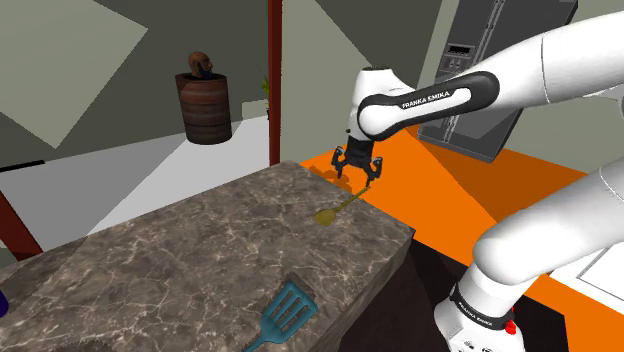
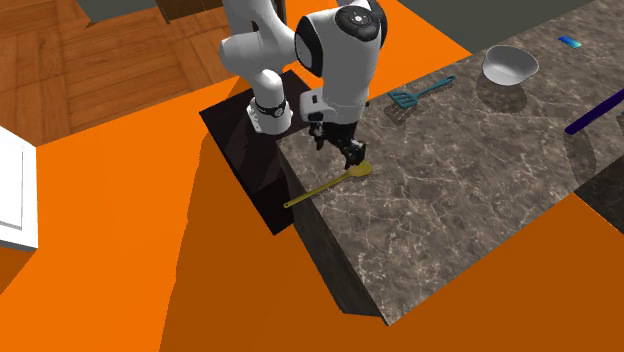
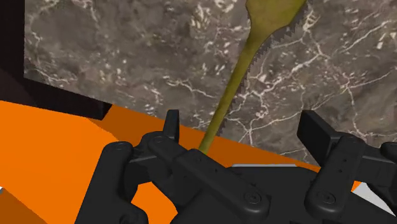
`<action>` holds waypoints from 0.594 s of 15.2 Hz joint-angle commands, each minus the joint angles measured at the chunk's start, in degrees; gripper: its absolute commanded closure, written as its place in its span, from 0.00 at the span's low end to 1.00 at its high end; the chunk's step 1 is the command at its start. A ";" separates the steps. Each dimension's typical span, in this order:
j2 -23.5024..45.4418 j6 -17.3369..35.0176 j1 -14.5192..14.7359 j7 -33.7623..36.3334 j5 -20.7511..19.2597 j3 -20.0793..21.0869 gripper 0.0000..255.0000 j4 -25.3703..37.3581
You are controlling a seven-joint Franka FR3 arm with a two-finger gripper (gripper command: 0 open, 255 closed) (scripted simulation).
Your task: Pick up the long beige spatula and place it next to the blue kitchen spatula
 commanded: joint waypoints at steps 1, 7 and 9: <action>3.70 3.67 -2.16 7.98 -0.35 1.46 0.00 -0.67; 10.61 9.91 -5.19 19.63 -1.93 3.15 0.00 -1.30; 11.68 11.64 -5.31 19.93 -2.33 3.28 0.00 -1.99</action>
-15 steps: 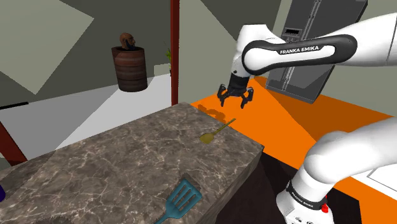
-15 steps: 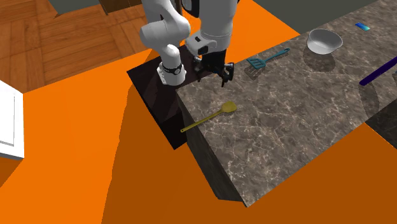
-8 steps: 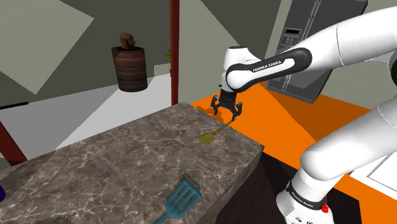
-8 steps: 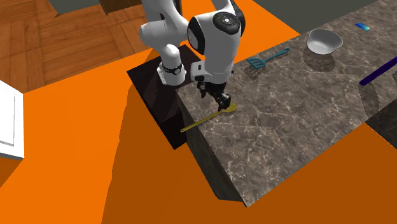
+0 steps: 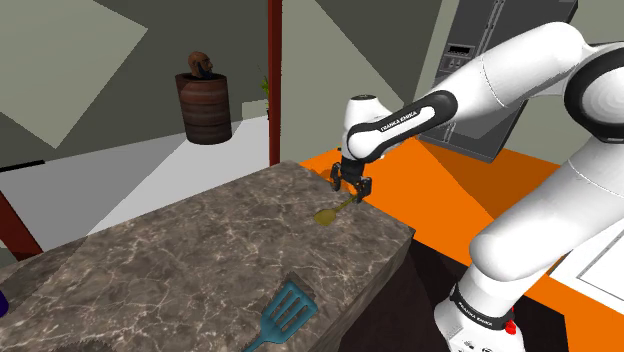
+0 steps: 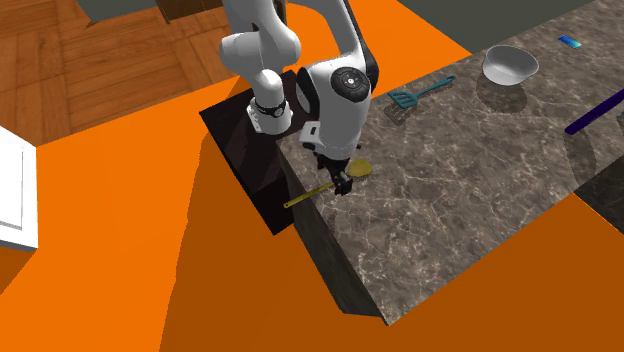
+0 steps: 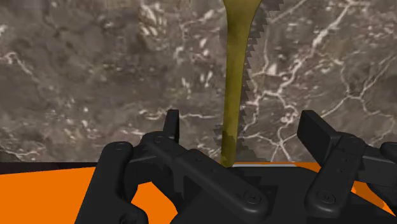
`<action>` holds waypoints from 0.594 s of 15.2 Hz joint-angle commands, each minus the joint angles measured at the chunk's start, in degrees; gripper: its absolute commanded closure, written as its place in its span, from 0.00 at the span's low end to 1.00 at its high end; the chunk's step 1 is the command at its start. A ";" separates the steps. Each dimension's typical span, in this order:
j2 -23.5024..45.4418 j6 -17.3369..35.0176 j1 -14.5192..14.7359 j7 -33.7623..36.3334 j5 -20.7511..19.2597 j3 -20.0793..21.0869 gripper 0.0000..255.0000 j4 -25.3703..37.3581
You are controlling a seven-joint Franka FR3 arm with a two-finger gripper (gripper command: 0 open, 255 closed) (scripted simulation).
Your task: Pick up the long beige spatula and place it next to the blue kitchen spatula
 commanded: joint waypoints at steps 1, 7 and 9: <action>0.96 1.77 -0.18 0.33 -0.37 0.07 0.00 -0.82; 2.48 3.99 -0.37 0.81 -1.01 0.24 0.00 -1.61; 2.48 3.99 -0.37 0.81 -1.01 0.24 0.00 -1.60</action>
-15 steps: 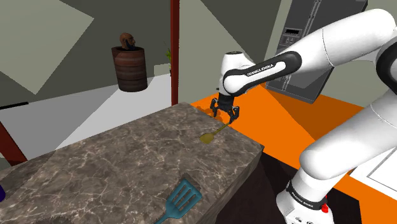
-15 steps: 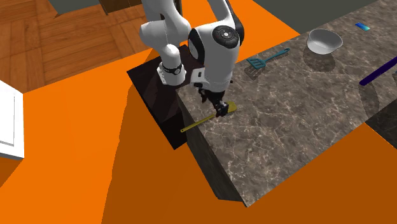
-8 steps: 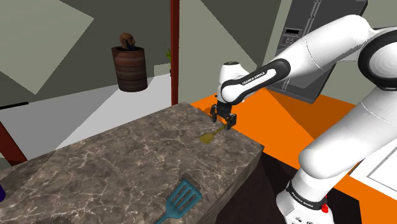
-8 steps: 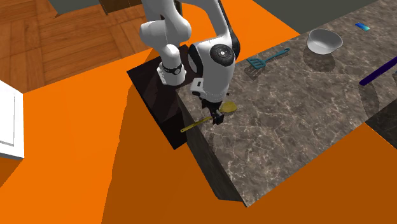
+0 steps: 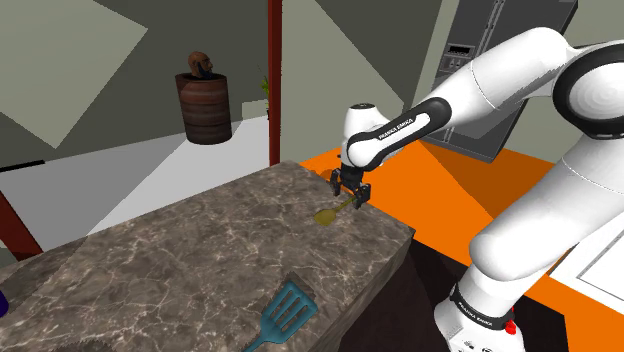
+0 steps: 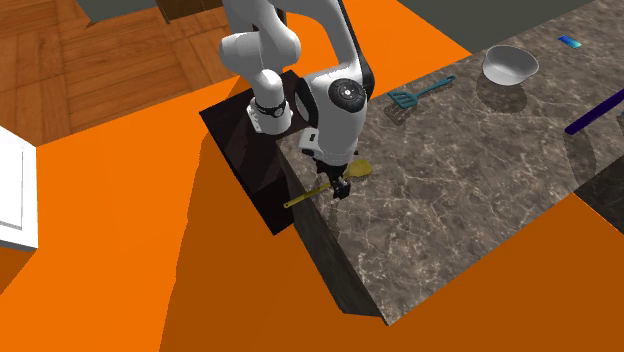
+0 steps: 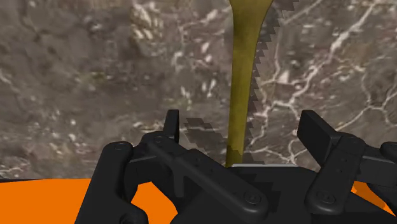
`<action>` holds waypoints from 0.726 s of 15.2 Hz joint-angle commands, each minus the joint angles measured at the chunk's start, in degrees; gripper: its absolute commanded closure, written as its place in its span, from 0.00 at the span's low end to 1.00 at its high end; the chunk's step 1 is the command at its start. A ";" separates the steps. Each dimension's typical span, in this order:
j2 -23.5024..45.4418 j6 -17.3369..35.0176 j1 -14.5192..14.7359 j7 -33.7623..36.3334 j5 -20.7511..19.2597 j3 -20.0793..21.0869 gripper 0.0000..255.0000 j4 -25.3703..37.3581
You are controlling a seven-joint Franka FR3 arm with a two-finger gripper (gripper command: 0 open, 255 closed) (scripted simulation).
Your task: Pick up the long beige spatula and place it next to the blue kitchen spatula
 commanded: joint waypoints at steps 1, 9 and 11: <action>0.02 0.03 0.00 0.01 -0.01 0.00 0.00 0.00; 0.03 -0.04 -0.03 -0.05 -0.01 -0.03 1.00 0.08; 0.22 0.09 -0.04 0.03 -0.09 0.00 1.00 0.12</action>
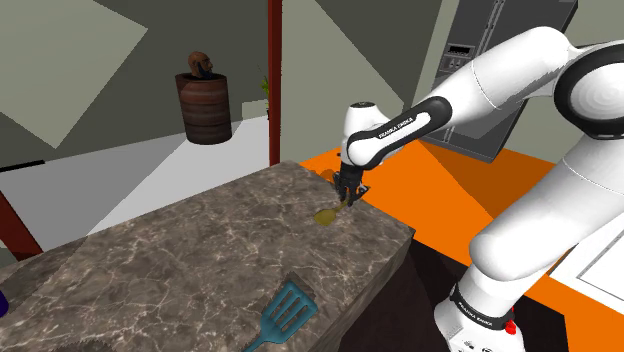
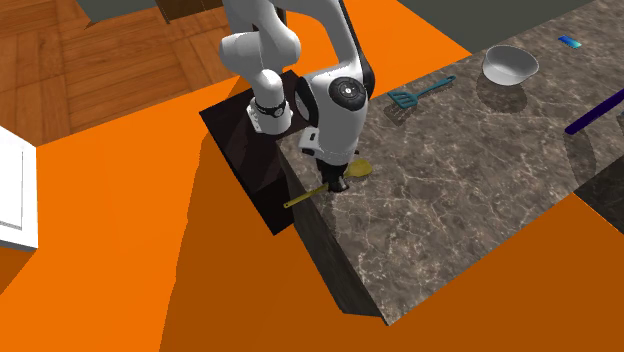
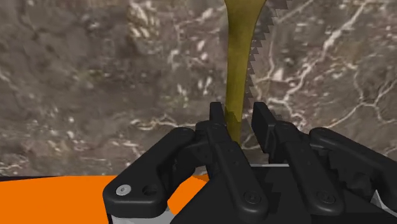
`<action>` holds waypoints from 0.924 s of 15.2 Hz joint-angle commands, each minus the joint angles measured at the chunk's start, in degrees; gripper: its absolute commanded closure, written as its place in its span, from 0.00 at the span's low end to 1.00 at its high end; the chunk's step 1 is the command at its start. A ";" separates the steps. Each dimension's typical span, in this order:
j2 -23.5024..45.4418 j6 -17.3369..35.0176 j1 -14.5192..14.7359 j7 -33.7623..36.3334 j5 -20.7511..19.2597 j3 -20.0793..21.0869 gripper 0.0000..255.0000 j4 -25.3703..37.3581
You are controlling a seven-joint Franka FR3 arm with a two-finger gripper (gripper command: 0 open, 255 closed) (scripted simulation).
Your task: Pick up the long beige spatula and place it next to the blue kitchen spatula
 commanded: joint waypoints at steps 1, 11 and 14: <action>0.28 0.19 0.00 0.05 0.03 0.02 1.00 -0.33; -5.03 -8.39 0.48 -1.76 1.93 -0.83 1.00 3.17; -6.31 -10.92 0.57 -2.14 2.26 -1.10 1.00 4.46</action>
